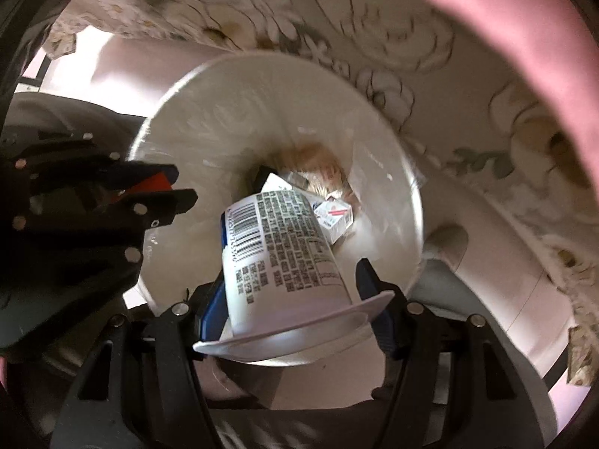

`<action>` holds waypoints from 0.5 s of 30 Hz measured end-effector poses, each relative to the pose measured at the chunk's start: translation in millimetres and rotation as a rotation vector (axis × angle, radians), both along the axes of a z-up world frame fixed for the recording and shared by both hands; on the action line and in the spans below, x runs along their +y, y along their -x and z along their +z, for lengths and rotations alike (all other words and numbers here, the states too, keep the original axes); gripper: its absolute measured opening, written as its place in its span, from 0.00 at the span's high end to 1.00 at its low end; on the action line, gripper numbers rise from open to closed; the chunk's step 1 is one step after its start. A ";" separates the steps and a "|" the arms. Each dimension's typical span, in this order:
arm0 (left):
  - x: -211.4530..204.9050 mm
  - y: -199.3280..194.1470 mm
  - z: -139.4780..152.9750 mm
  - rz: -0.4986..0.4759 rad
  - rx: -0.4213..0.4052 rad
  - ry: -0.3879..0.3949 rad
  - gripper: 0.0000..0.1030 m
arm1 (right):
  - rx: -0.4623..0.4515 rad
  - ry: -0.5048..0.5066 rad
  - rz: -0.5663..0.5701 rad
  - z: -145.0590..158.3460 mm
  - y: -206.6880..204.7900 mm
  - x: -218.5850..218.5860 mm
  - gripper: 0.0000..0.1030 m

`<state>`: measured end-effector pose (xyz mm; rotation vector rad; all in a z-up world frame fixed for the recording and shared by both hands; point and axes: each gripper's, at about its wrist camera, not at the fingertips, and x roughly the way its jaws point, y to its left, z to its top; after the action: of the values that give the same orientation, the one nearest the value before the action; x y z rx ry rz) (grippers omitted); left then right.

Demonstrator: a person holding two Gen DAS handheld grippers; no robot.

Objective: Collect trash
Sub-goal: 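Open both tools dropping the red brick and yogurt cup into the bowl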

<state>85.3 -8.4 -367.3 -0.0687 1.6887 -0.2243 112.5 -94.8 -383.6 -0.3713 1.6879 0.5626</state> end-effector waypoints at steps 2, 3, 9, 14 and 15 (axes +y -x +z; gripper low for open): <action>-0.5 0.4 -9.2 0.014 0.017 0.007 0.79 | 0.017 0.012 -0.028 -13.9 4.7 -3.0 0.37; 0.0 0.1 -13.8 0.026 0.024 0.007 0.79 | 0.022 0.018 -0.037 -18.1 3.7 -2.9 0.37; 3.7 -0.8 -36.9 0.071 0.066 0.016 0.79 | 0.042 0.040 -0.075 -39.3 5.4 -7.8 0.37; 6.0 -1.9 -45.2 0.090 0.091 0.014 0.79 | 0.044 0.061 -0.086 -44.7 2.4 -8.6 0.36; 5.6 -2.1 -46.2 0.089 0.093 0.009 0.78 | 0.044 0.072 -0.080 -45.8 2.9 -7.0 0.36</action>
<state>87.4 -2.9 -413.5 -0.1629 1.7724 -0.1647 109.6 -101.8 -429.4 -0.3432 1.7610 0.4554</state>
